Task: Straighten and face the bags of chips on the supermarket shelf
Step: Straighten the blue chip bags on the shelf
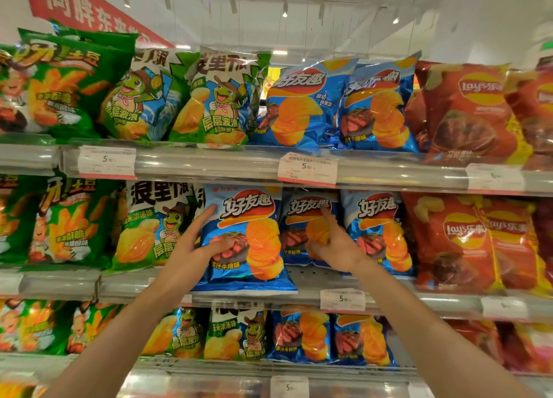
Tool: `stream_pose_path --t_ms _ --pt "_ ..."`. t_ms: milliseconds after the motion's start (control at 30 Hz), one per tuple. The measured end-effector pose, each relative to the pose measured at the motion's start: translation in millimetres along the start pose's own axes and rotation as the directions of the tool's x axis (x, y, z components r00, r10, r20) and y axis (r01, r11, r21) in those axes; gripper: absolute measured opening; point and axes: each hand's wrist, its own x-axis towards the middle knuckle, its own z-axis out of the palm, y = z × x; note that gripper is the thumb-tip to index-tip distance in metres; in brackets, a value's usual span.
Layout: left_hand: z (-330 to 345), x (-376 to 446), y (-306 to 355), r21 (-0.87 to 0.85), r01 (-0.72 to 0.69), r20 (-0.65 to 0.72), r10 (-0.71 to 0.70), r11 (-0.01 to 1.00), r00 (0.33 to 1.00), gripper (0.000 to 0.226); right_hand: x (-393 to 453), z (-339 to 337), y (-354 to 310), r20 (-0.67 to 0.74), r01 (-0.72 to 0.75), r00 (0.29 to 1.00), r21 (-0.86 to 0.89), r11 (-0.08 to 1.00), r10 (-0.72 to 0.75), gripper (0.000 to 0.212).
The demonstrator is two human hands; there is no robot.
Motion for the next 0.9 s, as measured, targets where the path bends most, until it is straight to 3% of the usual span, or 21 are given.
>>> stream_pose_path --t_ms 133,267,400,567,733,900 --pt "-0.1 1.3 0.3 0.02 -0.011 0.001 0.011 1.0 1.0 0.067 11.4 -11.3 4.2 0.092 -0.017 0.996 0.03 0.999 0.014 0.106" --pt "0.7 1.6 1.3 0.015 -0.017 0.004 0.017 1.0 1.0 0.067 13.2 -5.0 7.0 0.005 0.1 0.995 0.088 0.991 -0.101 0.102" --pt "3.8 2.6 2.3 0.017 -0.006 0.006 0.006 1.0 1.0 0.067 20.9 10.1 3.9 -0.107 0.133 0.986 0.049 0.99 -0.128 0.103" --pt "6.9 2.4 -0.1 0.041 -0.001 0.014 0.001 0.999 1.0 0.066 20.3 11.0 3.2 -0.101 0.044 0.993 -0.211 0.977 -0.067 0.106" --pt "6.6 4.2 -2.1 0.038 -0.004 0.016 0.004 0.999 1.0 0.067 19.7 7.0 8.7 -0.064 0.07 0.992 -0.427 0.901 -0.107 0.107" --pt "4.6 3.4 -1.6 0.048 -0.011 0.022 0.01 0.999 1.0 0.066 21.7 14.1 13.7 -0.114 0.061 0.982 -0.563 0.824 -0.15 0.093"
